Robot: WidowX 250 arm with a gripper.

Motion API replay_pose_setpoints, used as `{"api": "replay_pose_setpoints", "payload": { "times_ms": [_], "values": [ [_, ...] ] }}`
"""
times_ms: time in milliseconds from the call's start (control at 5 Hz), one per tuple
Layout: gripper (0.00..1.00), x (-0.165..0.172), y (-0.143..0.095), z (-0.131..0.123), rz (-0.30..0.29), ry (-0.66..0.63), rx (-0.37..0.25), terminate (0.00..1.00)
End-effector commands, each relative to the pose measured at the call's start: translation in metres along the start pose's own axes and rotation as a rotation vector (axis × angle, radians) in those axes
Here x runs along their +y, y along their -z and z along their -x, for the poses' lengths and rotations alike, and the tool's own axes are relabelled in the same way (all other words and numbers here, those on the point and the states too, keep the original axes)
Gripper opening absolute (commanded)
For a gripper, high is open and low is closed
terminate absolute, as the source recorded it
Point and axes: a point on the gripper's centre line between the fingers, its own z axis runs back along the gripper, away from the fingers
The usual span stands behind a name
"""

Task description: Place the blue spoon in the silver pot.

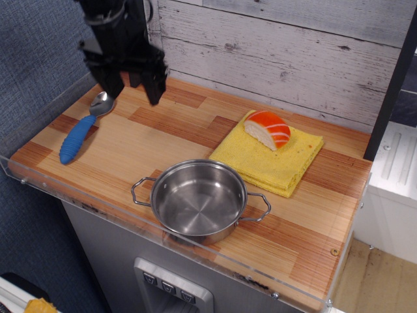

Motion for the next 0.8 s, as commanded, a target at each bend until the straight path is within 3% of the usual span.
{"api": "replay_pose_setpoints", "payload": {
  "times_ms": [0, 600],
  "values": [
    [1.0, 0.025, -0.005, 0.014, -0.038, -0.056, 0.016, 0.0],
    [1.0, 0.064, 0.024, 0.024, -0.103, -0.091, 0.074, 0.0]
  ]
}}
